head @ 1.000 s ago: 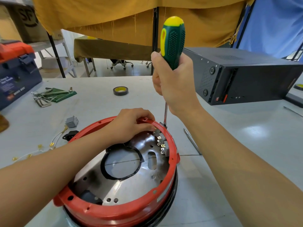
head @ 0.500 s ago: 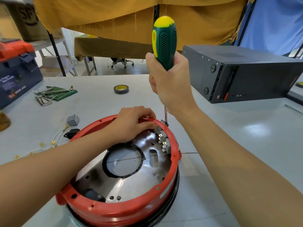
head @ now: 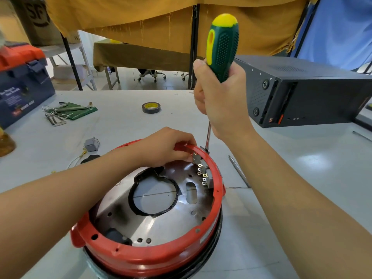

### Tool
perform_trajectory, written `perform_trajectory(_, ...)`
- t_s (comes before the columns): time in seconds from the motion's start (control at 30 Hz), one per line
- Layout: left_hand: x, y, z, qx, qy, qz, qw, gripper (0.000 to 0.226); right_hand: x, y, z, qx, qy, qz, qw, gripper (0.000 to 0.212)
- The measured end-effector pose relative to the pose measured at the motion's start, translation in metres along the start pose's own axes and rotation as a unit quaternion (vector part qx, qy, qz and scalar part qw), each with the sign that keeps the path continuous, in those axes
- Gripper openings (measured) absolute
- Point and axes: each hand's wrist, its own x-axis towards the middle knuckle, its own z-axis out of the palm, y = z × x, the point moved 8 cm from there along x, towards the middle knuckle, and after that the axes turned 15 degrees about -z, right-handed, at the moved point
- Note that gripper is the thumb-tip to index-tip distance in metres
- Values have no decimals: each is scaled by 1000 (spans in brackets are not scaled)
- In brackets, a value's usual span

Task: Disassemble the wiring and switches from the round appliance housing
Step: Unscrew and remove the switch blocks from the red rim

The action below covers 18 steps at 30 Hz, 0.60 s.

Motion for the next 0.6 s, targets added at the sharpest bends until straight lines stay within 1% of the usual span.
perform_trajectory(0.1,0,-4,2,-16,-2,1,1000,21,1,0,-1,3,-2,2,1000,31)
perform_trajectory(0.3,1,-1,2,0,-15,15,1000,23,1,1,2,2,-13,0,1000,31)
perform_trajectory(0.43,0,-2,3,14,4,20,1000,28,1,2,4,8,-13,3,1000,32)
perform_trajectory(0.6,-1,-5,5,28,27,20,999,27,1,2,5,5,-20,2,1000,33)
